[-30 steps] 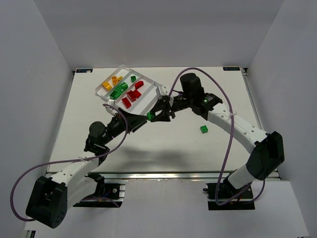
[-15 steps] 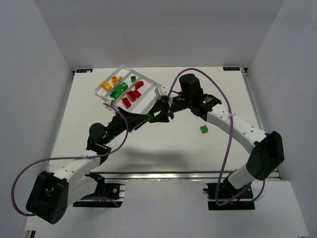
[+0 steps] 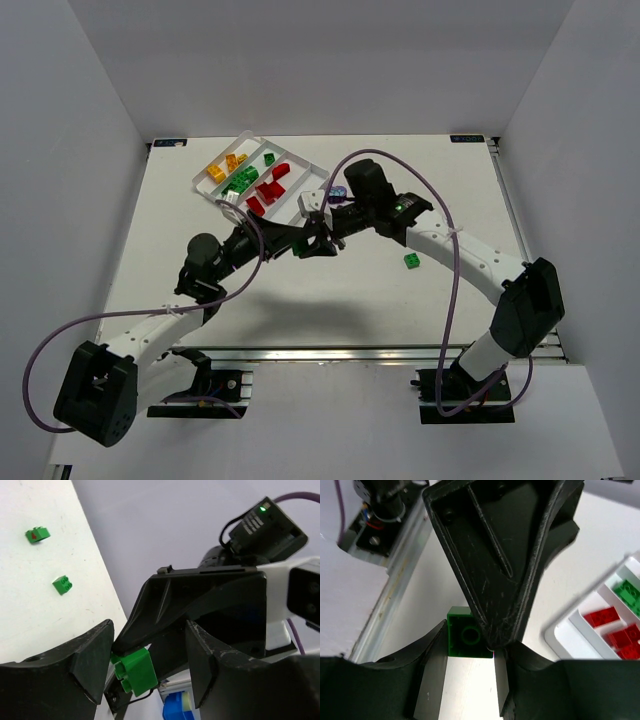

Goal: Sort the legos into containers by color

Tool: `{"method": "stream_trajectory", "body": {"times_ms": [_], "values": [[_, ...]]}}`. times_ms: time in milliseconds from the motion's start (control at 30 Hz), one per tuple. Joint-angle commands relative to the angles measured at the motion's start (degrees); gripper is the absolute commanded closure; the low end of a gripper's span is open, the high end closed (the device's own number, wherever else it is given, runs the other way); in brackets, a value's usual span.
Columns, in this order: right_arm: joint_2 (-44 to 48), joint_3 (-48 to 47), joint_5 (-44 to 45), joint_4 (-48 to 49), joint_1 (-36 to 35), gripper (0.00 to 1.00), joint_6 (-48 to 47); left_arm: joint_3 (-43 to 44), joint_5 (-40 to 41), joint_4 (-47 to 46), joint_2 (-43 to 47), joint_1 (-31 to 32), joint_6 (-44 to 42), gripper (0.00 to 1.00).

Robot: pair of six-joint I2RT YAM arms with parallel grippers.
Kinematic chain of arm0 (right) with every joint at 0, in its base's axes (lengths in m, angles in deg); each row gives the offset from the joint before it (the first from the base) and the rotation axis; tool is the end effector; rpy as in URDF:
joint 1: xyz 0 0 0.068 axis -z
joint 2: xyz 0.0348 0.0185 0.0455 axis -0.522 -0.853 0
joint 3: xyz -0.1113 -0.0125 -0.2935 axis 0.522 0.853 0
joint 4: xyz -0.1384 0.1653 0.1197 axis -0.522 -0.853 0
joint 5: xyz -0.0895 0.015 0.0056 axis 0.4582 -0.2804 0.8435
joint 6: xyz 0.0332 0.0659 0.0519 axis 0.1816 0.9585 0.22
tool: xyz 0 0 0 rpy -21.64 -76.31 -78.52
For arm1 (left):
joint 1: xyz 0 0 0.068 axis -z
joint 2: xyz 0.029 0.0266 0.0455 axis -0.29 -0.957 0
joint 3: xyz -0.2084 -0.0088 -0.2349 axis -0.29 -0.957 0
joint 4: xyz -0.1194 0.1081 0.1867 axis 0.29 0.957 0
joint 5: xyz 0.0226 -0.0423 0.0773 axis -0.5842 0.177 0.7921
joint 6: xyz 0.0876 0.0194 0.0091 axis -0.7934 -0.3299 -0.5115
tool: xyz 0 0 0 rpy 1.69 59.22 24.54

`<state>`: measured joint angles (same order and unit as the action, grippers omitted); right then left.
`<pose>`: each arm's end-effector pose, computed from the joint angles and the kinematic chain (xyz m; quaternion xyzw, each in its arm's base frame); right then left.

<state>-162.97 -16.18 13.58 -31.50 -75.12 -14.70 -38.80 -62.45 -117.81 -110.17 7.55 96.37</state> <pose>0.2172 0.2954 0.3686 -0.6817 0.4382 0.3978 0.4302 0.1947 -0.1318 0.3106 -0.0902 0.6654 -0.6521 0.3518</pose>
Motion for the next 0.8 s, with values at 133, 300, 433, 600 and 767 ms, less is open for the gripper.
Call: {"method": "stream_trajectory", "body": {"times_ms": [133,300,433,600,767], "values": [[-0.9,-2.9,6.6,-3.6,-0.9,0.9,-3.9,5.1,0.5,11.8,0.3,0.4,-6.1,0.44],[-1.2,-3.4,8.3,-3.3,-0.9,0.89,-3.7,5.9,-0.3,17.1,0.7,0.6,-9.0,0.44],[-1.3,-3.3,8.7,-2.8,-0.9,0.89,-2.8,5.6,-1.0,17.8,1.1,0.8,-9.6,0.44],[-1.3,-3.4,9.8,-2.0,-0.9,0.88,-2.6,5.2,-1.4,17.7,1.4,0.8,-9.8,0.44],[-1.2,-3.5,10.3,-1.7,-0.8,0.88,-2.3,4.6,-2.2,17.5,2.1,0.8,-10.0,0.44]]}}
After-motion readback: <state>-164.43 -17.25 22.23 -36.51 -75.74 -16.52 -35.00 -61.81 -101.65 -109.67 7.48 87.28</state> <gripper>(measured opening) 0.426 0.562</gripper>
